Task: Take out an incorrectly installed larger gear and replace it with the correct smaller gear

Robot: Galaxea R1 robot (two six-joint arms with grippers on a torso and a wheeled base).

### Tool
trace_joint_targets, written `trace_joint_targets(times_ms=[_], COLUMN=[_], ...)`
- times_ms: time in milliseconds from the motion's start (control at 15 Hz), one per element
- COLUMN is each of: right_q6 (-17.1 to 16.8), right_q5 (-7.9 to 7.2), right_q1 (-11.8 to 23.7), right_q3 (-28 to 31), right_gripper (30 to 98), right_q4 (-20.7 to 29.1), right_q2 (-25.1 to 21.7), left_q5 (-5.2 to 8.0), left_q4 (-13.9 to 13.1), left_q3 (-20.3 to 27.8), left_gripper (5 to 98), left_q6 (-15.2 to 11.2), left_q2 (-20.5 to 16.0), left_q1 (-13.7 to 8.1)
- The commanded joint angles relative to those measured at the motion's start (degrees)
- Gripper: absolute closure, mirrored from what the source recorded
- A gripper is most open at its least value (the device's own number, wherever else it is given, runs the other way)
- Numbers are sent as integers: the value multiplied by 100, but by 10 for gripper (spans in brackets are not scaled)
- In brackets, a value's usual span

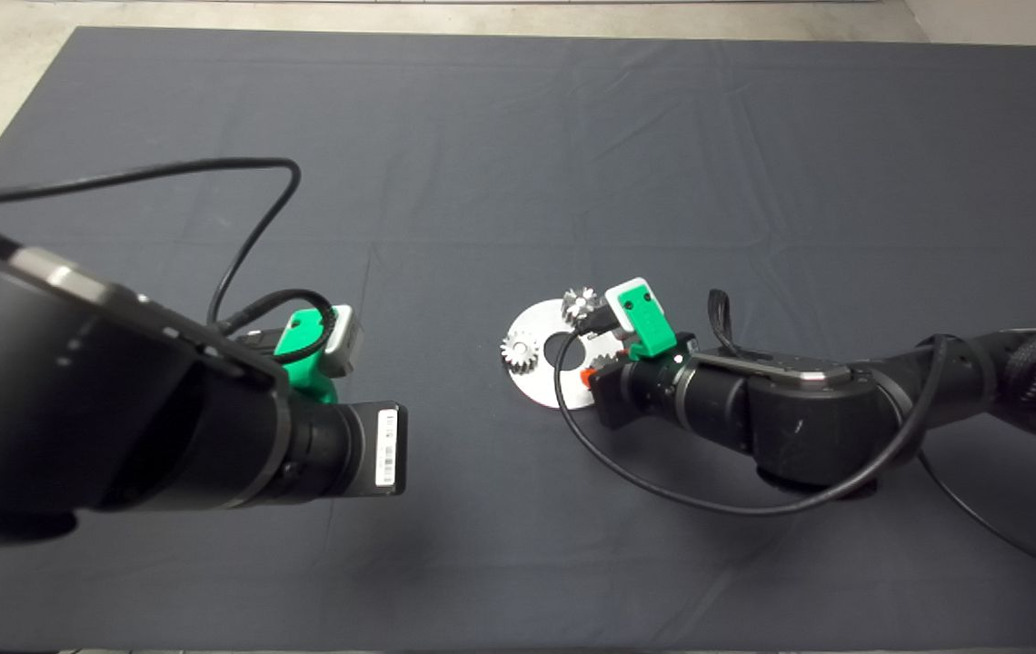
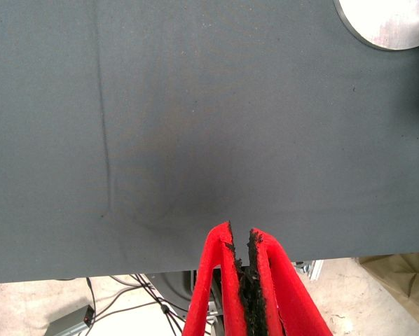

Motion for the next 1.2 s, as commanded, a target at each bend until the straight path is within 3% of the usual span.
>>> trace_joint_targets(times_ms=[0,800,1133], right_q6=[-36,-71,-71], right_q5=[-490,-507,-516], right_q1=[105,87,69], right_q3=[-199,-176,-185], right_gripper=[926,926,925], right_q4=[-63,-90,-72], right_q2=[-28,31,277], left_q5=[422,430,430], left_q4=[75,83,75], left_q3=[19,46,63], left_gripper=[984,984,984], left_q6=[8,8,8], left_q2=[5,-38,-47], left_q1=[-62,-45,-27])
